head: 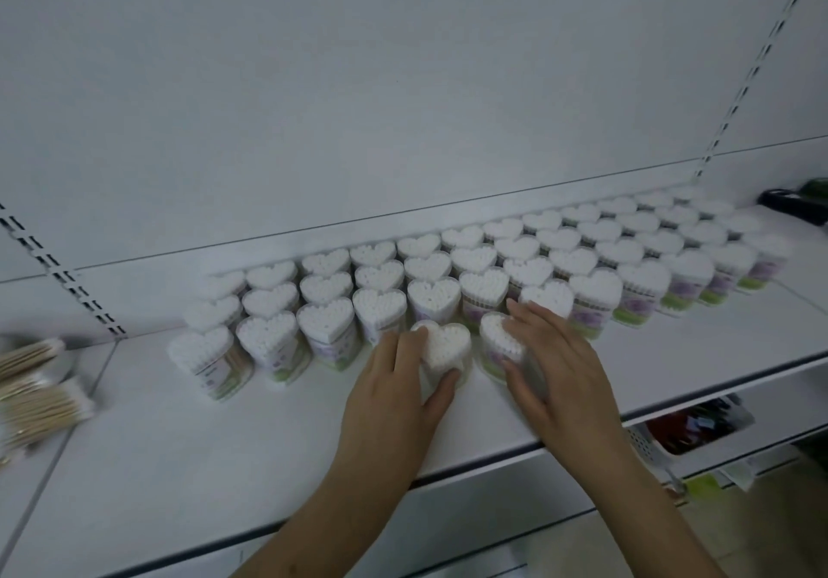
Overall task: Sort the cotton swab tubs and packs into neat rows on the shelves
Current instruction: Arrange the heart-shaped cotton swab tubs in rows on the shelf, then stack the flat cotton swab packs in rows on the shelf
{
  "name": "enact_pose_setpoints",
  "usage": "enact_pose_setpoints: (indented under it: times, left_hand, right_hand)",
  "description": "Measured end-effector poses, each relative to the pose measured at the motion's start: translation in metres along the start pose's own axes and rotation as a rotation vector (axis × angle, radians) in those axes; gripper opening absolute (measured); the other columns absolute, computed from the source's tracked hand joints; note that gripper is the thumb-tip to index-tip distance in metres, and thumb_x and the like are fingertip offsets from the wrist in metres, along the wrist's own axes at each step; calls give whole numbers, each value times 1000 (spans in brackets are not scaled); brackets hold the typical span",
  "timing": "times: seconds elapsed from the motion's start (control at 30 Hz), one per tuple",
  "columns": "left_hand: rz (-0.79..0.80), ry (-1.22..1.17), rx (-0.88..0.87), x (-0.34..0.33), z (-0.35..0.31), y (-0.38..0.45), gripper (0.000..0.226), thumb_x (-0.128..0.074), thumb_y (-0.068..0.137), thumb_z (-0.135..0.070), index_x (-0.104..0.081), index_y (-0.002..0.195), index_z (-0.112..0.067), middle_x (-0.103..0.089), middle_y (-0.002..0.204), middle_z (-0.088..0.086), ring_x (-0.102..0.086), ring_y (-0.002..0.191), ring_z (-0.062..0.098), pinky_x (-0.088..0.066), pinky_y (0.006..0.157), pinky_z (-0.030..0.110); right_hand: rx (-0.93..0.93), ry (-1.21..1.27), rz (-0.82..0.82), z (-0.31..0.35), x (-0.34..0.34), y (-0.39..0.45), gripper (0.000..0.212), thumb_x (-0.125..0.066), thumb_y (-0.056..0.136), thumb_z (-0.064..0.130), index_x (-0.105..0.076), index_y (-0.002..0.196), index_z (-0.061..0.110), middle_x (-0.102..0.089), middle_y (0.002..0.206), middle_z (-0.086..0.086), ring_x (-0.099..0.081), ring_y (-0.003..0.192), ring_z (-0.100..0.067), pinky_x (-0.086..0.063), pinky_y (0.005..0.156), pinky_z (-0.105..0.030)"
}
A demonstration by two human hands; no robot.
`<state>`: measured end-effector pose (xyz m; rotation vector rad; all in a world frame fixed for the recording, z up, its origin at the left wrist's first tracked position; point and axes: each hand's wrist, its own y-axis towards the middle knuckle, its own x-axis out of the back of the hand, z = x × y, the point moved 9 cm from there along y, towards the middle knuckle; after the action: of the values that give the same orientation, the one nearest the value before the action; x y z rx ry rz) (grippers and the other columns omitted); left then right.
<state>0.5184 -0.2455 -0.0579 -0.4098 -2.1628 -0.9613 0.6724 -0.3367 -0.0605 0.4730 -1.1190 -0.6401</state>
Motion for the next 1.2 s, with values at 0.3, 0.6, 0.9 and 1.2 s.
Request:
enact_pose_setpoints:
  times: [0.3,0.6,0.9,1.2]
  left_hand:
    - [-66,39,97,-6,1,20,47,-77,81,-39,-42,108,-24,-55,90,-5,-58,65,14,-33,51,17]
    - [3,-58,76,-18,9,6,54,-64,85,-27,-41,134,-20,-55,104,-5,-58,85,11,-45,68,16]
    - [8,-113,94,-15,13,5,57,-69,89,-26,-43,139,-26,-54,105,-10,-55,85,4,-53,69,28]
    - [29,-15,131,8,19,-25,77,-52,90,-51,-15,156,-40,-46,98,-17,-49,82,-4,-43,63,11]
  right_hand:
    - [7,-92,-72,2,0,4,36,-67,91,16,-64,127,13,-57,131,-3,-51,123,-22,-35,109,-28]
    - [-15,-131,-92,0,-5,12,35,-69,89,18,-65,124,11,-60,129,-3,-53,124,-24,-42,107,-38]
    - [0,-137,-37,-3,-6,21,36,-57,94,33,-63,124,13,-58,130,-3,-53,123,-24,-43,104,-42]
    - [-64,114,-88,12,21,40,48,-48,100,39,-49,141,14,-46,144,-2,-40,135,-17,-32,113,-31]
